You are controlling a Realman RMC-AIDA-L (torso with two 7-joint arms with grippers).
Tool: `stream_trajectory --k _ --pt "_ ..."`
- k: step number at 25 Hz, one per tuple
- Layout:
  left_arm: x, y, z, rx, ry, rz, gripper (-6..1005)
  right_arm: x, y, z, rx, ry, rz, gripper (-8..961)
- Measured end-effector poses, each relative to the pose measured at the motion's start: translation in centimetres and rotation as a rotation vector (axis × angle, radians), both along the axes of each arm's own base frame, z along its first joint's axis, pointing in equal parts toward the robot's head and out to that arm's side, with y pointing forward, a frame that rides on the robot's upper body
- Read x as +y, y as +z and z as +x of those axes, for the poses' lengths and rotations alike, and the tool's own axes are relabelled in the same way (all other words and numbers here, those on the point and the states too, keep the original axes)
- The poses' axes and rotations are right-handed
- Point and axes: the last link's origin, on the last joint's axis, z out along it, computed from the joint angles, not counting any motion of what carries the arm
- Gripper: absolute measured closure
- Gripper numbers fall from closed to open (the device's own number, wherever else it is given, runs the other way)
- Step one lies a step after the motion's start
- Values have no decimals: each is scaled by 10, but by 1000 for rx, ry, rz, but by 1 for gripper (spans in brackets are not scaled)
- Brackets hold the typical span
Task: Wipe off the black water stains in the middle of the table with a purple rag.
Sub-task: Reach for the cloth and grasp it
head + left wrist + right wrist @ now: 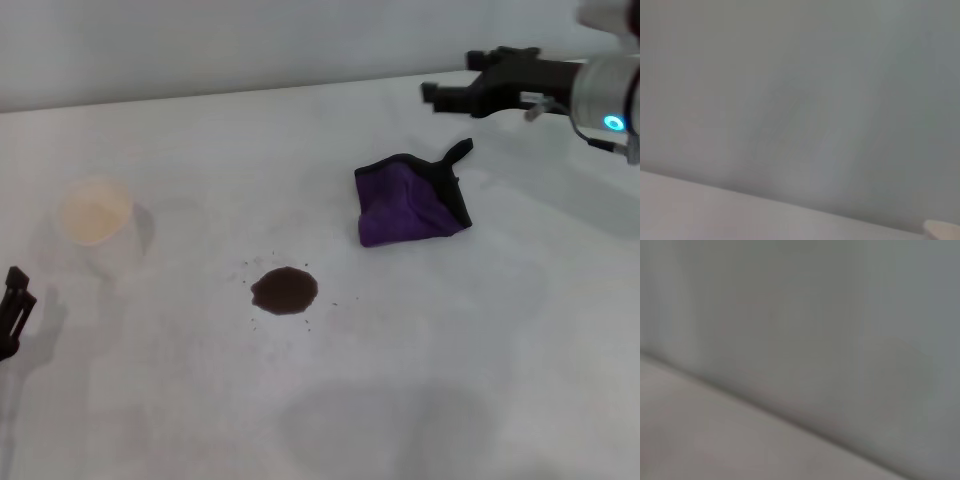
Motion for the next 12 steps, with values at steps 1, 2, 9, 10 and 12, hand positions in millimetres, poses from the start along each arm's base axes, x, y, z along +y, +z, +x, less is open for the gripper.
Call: stream_trajectory --k 1,2,9,10,12 --pt "3 1 0 2 -2 2 105 0 -1 -9 -58 -6 -31 92" --pt "5 1 1 4 -5 1 105 0 -2 -16 -114 -17 -57 92" --pt "20 2 5 20 -28 -4 105 -14 -8 -51 -513 -107 -125 93" --pt "21 3 4 24 -24 -1 105 -16 -9 -56 -521 -105 -121 93" --pt "21 5 2 26 -15 8 105 -21 -16 -64 -477 -122 -123 93"
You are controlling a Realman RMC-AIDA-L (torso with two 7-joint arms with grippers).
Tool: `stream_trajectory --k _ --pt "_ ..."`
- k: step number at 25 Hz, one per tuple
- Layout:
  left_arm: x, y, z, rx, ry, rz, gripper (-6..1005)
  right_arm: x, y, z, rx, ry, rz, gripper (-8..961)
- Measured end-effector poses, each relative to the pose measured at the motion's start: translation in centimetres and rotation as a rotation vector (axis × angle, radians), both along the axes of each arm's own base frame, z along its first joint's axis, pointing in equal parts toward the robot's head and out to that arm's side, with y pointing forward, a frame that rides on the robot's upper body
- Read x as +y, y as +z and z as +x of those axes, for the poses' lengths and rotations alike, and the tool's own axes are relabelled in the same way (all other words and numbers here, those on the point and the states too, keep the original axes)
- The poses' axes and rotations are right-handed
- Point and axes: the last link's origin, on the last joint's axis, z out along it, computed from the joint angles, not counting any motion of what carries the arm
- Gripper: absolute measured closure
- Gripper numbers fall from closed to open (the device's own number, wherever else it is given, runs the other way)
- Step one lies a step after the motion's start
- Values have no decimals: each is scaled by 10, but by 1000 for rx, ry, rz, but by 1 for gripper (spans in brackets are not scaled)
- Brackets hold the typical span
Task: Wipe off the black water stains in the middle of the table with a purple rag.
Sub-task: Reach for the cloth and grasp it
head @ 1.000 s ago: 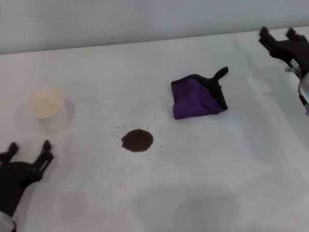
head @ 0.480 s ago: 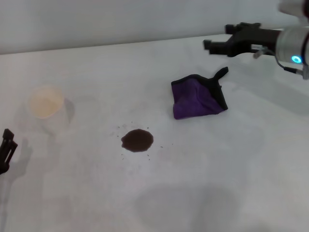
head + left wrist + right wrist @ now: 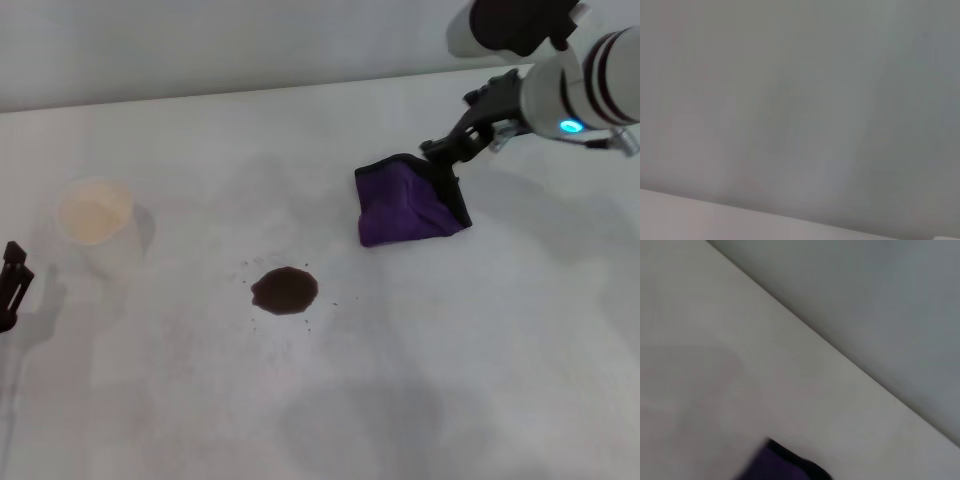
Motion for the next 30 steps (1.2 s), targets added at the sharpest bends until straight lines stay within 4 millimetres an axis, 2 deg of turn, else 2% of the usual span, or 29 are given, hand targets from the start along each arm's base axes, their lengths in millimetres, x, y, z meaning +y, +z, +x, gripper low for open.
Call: stream_trajectory --k 2,8,15,27,30 --pt "0 1 0 0 3 4 105 -3 -5 -3 58 -43 10 93" --pt "2 2 -1 -2 6 11 104 -9 -25 3 209 -210 22 93" --pt "1 2 -1 -1 9 13 104 -10 -42 11 327 -276 14 103" --pt "-1 2 -3 -3 15 13 106 -3 -59 29 317 -287 22 119" --pt "-2 2 -3 -3 16 13 106 0 -60 33 321 -284 45 237"
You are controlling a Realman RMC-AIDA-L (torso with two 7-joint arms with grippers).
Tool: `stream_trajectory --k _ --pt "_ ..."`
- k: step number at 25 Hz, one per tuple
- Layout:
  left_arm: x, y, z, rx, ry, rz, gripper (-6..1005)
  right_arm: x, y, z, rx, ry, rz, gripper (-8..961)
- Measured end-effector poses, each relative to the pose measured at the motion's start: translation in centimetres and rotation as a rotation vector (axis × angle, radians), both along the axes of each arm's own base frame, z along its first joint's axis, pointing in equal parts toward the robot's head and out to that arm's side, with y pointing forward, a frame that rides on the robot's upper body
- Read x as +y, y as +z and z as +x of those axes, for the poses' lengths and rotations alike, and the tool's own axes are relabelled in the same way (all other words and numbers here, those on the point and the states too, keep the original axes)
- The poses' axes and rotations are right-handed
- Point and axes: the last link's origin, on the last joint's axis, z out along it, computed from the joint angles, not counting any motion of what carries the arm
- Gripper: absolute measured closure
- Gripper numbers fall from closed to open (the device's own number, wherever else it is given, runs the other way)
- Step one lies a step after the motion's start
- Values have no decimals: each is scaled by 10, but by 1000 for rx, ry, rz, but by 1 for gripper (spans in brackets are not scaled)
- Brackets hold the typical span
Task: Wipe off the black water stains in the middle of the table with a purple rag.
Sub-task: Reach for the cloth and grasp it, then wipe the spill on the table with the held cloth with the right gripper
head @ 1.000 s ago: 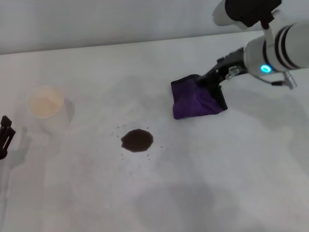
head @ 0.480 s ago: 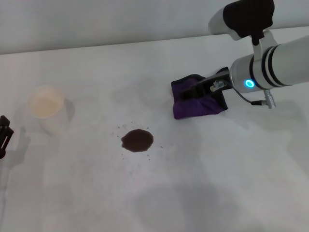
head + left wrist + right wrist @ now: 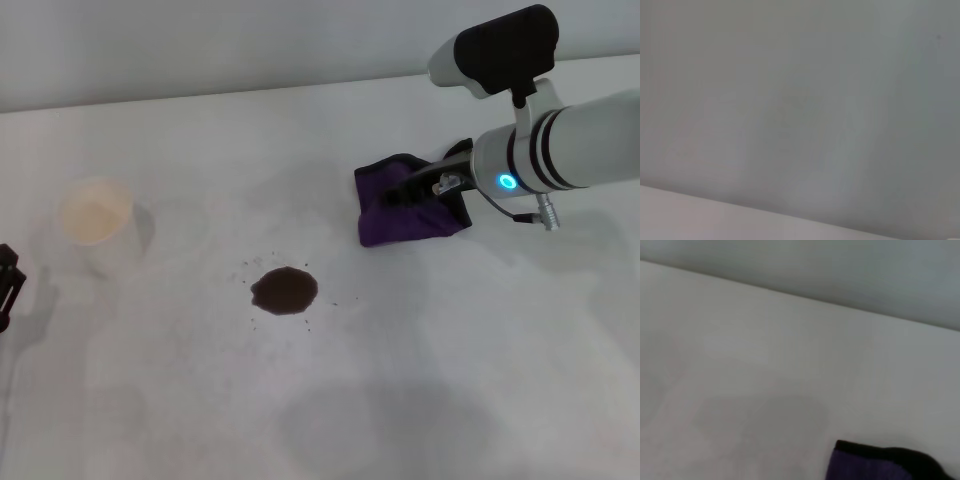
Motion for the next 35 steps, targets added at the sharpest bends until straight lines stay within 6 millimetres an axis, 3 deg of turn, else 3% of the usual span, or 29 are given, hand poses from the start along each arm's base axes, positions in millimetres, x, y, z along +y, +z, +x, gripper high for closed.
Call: stream_trajectory --k 2,8,17,21,27,35 --pt "0 0 0 0 1 0 105 1 -2 2 -2 -1 6 315" --pt "-1 1 -1 2 2 0 105 2 -12 3 -12 -3 -16 306" --pt "-1 3 -3 11 2 5 105 3 -13 3 -12 1 -7 379" --pt "-2 3 -3 11 2 7 104 3 -10 12 31 -64 20 411" --pt "-2 4 -4 14 2 8 104 4 -7 16 27 -71 25 536" --pt "-2 5 -4 19 1 10 106 3 -8 14 27 -48 16 574"
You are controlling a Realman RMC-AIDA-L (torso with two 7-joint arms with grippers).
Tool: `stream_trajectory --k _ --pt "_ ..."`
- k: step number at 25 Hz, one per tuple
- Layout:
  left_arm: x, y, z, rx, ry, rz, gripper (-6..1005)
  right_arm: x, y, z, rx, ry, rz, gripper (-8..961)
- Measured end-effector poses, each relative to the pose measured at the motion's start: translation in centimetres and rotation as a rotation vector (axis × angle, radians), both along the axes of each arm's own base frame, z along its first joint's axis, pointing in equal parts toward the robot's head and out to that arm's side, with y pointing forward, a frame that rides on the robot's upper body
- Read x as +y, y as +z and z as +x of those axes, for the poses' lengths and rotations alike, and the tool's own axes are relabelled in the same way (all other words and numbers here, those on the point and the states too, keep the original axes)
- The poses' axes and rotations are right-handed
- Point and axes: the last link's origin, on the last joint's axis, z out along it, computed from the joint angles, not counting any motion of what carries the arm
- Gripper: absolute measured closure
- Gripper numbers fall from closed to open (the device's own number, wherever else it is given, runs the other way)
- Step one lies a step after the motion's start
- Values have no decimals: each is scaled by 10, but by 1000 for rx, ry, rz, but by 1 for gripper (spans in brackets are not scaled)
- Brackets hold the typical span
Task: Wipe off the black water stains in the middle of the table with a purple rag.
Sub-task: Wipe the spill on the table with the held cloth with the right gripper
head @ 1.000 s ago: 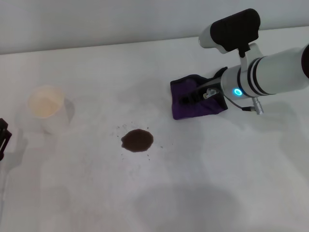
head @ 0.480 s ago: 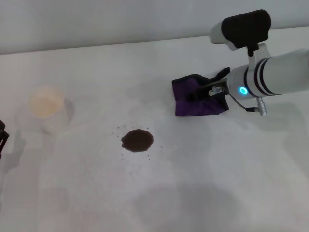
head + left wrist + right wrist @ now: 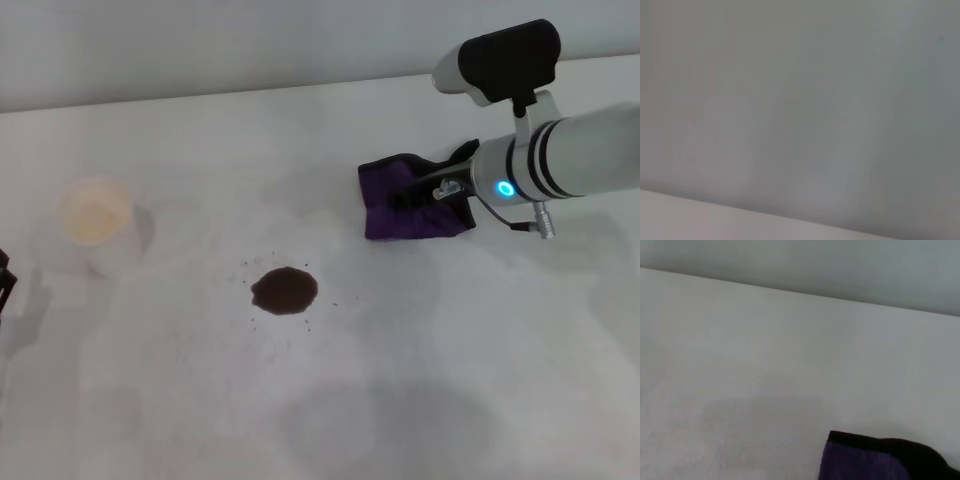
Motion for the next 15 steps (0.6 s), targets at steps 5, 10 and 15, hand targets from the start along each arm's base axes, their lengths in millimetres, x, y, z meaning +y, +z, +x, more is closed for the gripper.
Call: stream_trajectory --k 5,10,15 --pt "1 1 0 4 -3 1 106 1 1 -1 0 1 0 676" --pt "2 1 0 4 -4 1 106 1 1 -2 -7 11 -5 817" --pt "2 1 0 5 -4 2 107 -3 5 -10 6 62 -58 872"
